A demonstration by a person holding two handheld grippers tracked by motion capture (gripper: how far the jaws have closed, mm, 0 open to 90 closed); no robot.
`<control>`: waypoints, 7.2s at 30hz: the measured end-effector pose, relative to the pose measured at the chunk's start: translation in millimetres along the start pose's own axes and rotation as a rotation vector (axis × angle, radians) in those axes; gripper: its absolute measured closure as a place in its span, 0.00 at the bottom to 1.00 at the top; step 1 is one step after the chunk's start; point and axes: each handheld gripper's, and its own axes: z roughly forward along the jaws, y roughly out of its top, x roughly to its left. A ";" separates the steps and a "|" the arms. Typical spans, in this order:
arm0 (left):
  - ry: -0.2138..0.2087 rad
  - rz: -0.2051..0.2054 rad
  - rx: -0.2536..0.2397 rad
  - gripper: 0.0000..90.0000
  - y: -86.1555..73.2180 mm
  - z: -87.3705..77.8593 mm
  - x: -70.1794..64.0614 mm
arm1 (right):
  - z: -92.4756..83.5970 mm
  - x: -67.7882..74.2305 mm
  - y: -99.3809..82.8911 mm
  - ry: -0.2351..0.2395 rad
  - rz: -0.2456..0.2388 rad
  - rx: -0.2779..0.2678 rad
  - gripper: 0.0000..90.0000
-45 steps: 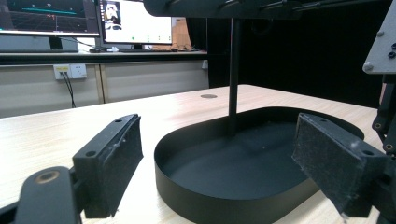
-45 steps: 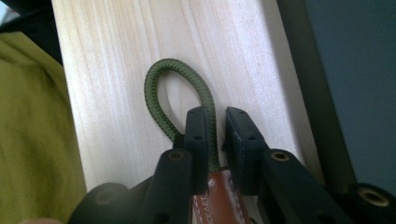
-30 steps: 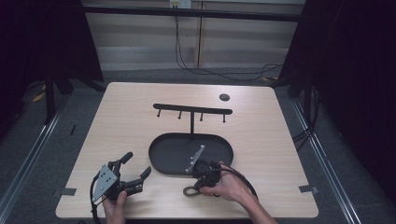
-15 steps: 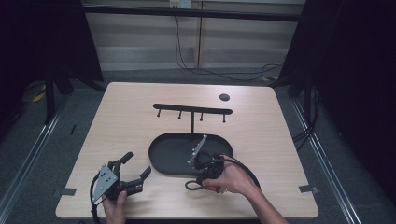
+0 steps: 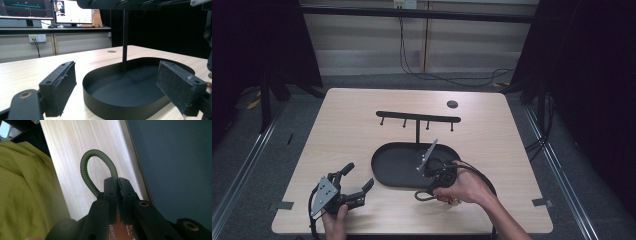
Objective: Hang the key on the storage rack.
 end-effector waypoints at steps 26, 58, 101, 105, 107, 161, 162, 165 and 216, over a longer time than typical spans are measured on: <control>0.000 -0.001 0.000 0.17 0.0 0.0 -0.1 | -62.7 1.8 10.2 -0.089 0.024 -0.027 0.96; -0.002 -0.002 0.000 0.17 -0.1 0.0 -0.2 | -97.0 -30.9 56.5 -0.117 0.008 -0.074 0.96; -0.003 -0.008 -0.005 0.17 -0.1 0.3 -0.5 | -123.0 -79.2 89.2 -0.194 0.059 -0.050 0.94; -0.003 -0.004 -0.002 0.17 -0.1 0.1 -0.2 | -124.1 -80.3 88.0 -0.191 0.064 -0.056 0.92; -0.003 -0.006 -0.003 0.17 -0.1 0.2 -0.3 | -124.6 -80.6 87.0 -0.189 0.064 -0.062 0.91; -0.004 0.005 0.002 0.17 0.1 -0.1 0.4 | -91.0 -46.7 -4.2 -0.149 0.125 -0.520 0.82; -0.003 0.003 -0.001 0.17 0.0 0.0 0.3 | -88.8 -45.6 -6.9 -0.152 0.128 -0.538 0.81; -0.003 0.003 0.000 0.17 0.0 0.0 0.3 | -83.8 -42.1 -15.4 -0.155 0.131 -0.586 0.79; -0.004 -0.003 -0.002 0.17 -0.1 0.0 -0.2 | 60.0 4.4 -156.1 -0.635 0.345 -1.226 0.15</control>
